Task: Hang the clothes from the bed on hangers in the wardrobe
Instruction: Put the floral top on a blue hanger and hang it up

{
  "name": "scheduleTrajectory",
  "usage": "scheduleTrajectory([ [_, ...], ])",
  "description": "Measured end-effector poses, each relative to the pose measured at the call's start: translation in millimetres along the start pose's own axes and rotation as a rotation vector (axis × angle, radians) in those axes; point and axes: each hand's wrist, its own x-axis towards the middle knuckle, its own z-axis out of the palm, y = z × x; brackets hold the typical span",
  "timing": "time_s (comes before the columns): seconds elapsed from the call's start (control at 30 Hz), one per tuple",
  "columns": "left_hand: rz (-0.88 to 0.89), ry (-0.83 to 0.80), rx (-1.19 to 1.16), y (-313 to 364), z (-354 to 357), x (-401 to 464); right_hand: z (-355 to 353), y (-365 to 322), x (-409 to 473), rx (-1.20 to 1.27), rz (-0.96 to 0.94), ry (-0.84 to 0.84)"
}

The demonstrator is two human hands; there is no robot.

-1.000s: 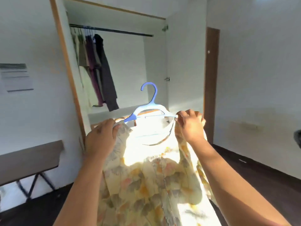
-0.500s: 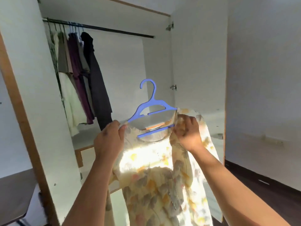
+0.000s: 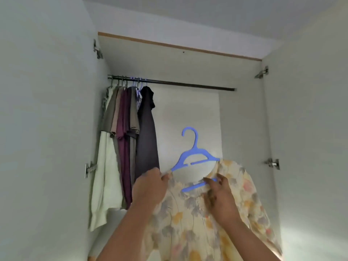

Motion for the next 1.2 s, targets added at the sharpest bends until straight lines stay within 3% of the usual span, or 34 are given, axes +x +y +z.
scheduleTrajectory([
  [0.27,-0.028,0.174,0.081,4,15,162,103,10,174,0.055,-0.132,0.092],
  [0.6,-0.002,0.304,0.255,-7,32,369,209,19,377,-0.176,-0.334,0.146],
  [0.8,0.139,0.399,0.156,-11,35,456,246,31,483,-0.246,-0.406,0.229],
  [1.2,0.243,0.674,0.294,-5,40,556,325,30,617,0.089,-0.425,0.132],
])
